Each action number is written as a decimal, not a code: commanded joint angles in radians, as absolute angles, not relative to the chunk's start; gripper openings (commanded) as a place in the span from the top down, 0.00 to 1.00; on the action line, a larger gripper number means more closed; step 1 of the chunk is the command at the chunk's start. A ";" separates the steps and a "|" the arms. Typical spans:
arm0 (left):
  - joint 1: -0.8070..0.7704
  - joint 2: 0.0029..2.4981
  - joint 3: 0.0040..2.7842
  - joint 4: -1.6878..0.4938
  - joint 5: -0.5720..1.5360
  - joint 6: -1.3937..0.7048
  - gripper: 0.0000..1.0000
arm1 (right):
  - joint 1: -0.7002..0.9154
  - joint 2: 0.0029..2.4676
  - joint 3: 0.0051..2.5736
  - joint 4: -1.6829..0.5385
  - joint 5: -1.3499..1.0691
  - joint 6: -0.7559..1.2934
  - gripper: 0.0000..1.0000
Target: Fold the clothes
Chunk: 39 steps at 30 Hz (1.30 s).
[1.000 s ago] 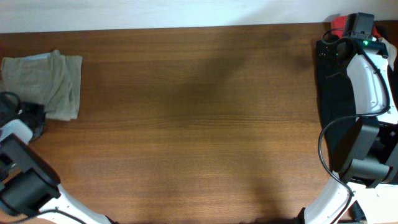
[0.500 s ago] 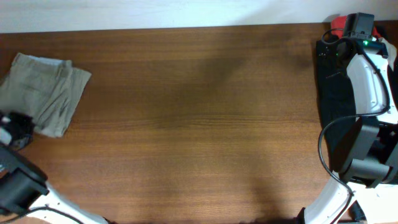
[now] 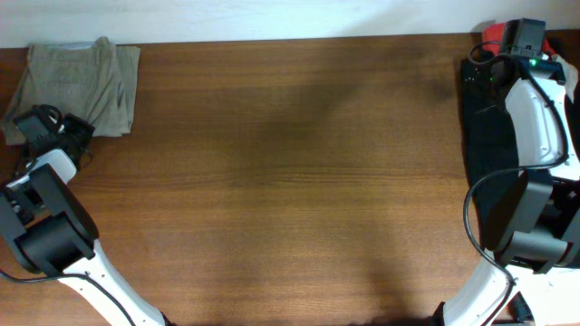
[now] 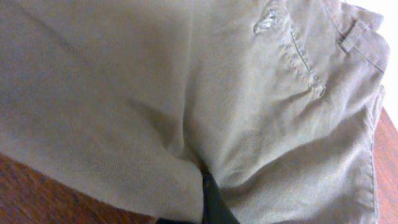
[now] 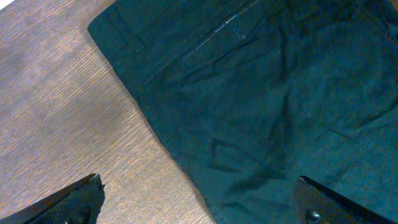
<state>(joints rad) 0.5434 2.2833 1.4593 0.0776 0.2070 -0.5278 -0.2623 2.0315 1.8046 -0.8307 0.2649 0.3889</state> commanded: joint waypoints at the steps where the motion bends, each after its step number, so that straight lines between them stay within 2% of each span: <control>1: 0.544 2.310 1.457 0.117 0.154 -0.491 0.99 | -0.262 2.009 1.818 -0.831 0.277 0.393 0.01; 4: 0.551 2.310 1.457 0.120 0.104 -0.484 0.98 | -0.262 2.009 1.818 -0.831 0.277 0.393 0.01; 5: 0.551 2.310 1.457 0.120 0.104 -0.484 0.94 | -0.262 2.009 1.818 -0.831 0.277 0.393 0.01; 6: 0.550 2.310 1.457 0.121 0.104 -0.484 0.71 | -0.262 2.009 1.818 -0.831 0.277 0.393 0.01; 7: 0.551 2.310 1.457 0.120 0.105 -0.483 0.34 | -0.262 2.009 1.818 -0.831 0.277 0.393 0.01; 9: 0.556 2.309 1.459 0.114 0.114 -0.476 0.07 | -0.262 2.009 1.818 -0.831 0.277 0.393 0.01; 11: 0.566 2.290 1.485 0.033 0.192 -0.473 0.05 | -0.262 2.009 1.818 -0.831 0.277 0.393 0.01; 14: 0.566 2.202 1.622 -0.307 0.186 -0.473 0.05 | -0.262 2.009 1.818 -0.831 0.277 0.393 0.01; 16: 0.566 2.120 1.697 -0.465 0.187 -0.464 0.18 | -0.262 2.009 1.818 -0.831 0.277 0.393 0.01; 18: 0.565 2.014 1.707 -0.573 0.205 -0.466 0.18 | -0.262 2.009 1.818 -0.831 0.277 0.393 0.01; 20: 0.565 1.885 1.707 -0.704 0.272 -0.466 0.17 | -0.262 2.009 1.818 -0.831 0.277 0.393 0.01; 23: 0.565 1.683 1.707 -0.938 0.411 -0.465 0.03 | -0.262 2.009 1.818 -0.831 0.277 0.393 0.01; 25: 0.563 1.578 1.707 -1.071 0.509 -0.413 0.01 | -0.262 2.009 1.818 -0.831 0.277 0.393 0.01; 27: 0.537 1.500 1.707 -1.142 0.647 -0.280 0.01 | -0.262 2.009 1.818 -0.831 0.277 0.393 0.01; 29: 0.493 1.410 1.707 -1.168 0.648 -0.176 0.01 | -0.262 2.009 1.818 -0.773 0.258 0.400 0.01; 31: 0.492 1.332 1.707 -1.216 0.648 -0.164 0.01 | -0.262 2.009 1.818 -0.775 0.222 0.400 0.01; 34: 0.492 1.237 1.704 -1.260 0.647 -0.073 0.01 | -0.263 1.990 1.819 -0.940 0.160 0.397 0.01; 37: 0.492 1.216 1.704 -1.270 0.598 -0.073 0.01 | -0.250 1.863 1.819 -0.962 0.003 0.397 0.01; 39: 0.492 1.220 1.704 -1.270 0.598 -0.073 0.01 | -0.219 1.689 1.819 -0.991 -0.035 0.392 0.01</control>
